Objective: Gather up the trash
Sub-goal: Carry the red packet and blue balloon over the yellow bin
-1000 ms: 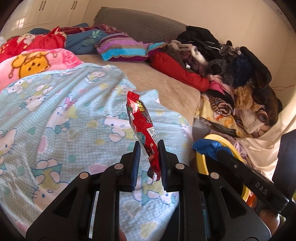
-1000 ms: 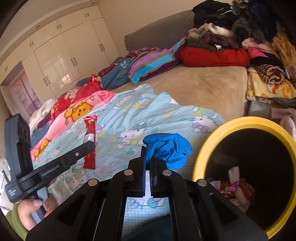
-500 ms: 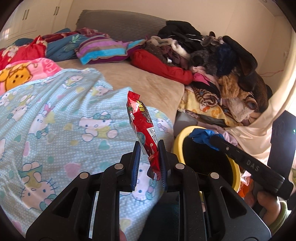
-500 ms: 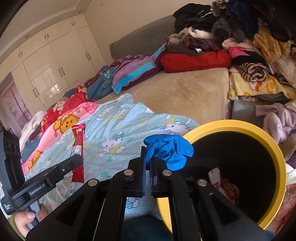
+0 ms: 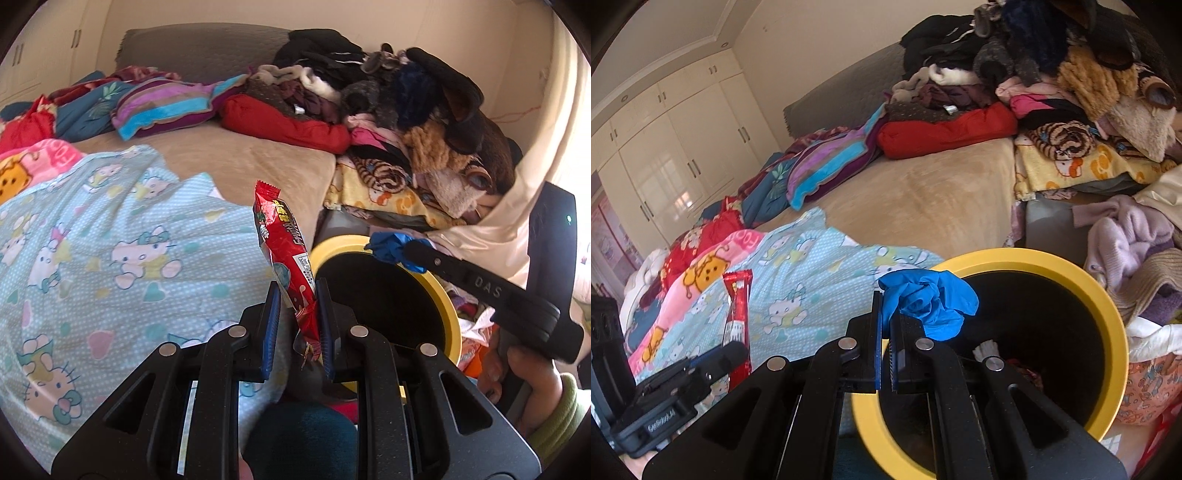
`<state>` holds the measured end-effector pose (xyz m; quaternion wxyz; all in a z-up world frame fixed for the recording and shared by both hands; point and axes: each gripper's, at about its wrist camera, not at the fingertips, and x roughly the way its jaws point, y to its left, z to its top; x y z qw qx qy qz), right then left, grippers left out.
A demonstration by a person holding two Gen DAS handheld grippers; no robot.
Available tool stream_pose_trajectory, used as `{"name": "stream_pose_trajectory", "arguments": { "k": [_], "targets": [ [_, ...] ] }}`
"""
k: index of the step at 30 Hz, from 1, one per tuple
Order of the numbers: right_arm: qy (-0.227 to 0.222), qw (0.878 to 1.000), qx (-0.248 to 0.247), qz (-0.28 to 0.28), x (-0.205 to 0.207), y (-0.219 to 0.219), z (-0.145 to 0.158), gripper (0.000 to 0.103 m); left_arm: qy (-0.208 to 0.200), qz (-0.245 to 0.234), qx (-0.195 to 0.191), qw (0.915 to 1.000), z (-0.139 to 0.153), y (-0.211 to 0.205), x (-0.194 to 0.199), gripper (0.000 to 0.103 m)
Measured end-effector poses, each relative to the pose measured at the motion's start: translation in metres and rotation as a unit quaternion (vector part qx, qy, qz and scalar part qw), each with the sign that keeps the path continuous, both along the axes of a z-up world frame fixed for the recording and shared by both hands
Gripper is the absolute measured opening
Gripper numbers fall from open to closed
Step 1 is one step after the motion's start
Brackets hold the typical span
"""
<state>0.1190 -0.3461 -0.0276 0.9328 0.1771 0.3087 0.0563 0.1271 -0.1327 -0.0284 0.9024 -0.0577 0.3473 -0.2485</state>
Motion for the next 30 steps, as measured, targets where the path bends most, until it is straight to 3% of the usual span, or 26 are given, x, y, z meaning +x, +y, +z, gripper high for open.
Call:
{"name": "stream_pose_trajectory", "arguments": {
  "k": [20,30],
  "targets": [
    [0.018,0.998,0.023,-0.054,-0.007,-0.052,-0.012,0.003,-0.016,-0.081,0.034,0.996,-0.008,-0.067,-0.017,0.014],
    [0.031,0.996,0.034,-0.071,-0.009,-0.073,-0.022,0.003,-0.004,-0.113,0.048,0.9925,-0.021,-0.096,-0.012,0.014]
  ]
}}
